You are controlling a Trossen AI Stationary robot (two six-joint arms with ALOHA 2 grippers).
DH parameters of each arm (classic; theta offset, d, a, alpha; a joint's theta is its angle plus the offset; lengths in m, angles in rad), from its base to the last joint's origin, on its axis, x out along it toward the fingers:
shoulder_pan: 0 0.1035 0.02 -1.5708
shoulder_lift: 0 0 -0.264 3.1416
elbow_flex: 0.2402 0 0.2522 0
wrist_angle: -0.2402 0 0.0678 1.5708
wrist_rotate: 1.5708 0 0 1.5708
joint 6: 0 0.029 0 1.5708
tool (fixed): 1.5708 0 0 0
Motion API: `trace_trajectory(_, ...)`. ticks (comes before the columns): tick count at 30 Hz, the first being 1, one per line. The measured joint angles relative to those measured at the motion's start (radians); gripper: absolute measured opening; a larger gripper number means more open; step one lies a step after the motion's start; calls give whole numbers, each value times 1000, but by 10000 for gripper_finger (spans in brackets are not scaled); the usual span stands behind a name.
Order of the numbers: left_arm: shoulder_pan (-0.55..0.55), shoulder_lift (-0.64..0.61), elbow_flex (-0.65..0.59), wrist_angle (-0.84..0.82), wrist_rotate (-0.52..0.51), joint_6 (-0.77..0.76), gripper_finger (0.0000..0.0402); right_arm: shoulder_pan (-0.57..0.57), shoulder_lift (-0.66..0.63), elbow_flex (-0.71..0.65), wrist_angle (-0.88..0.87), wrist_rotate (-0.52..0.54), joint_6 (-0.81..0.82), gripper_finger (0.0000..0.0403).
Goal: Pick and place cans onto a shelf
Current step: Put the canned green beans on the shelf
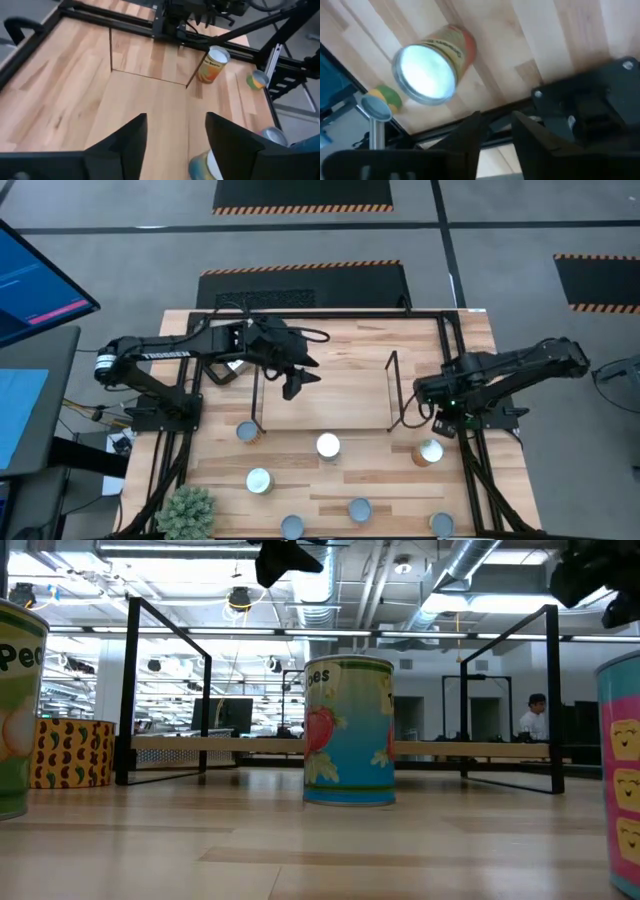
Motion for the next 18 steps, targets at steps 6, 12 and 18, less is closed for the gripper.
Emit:
trace_trajectory(6,0,0,0,7,-11,-43,213,47,1,-27,179,5,52,212)
trace_trajectory(12,-23,18,0,-16,-12,-43,213,121,2,-92,285,26,83,237)
trace_trajectory(18,-45,33,-1,-50,-33,-42,213,193,1,-157,312,28,156,222)
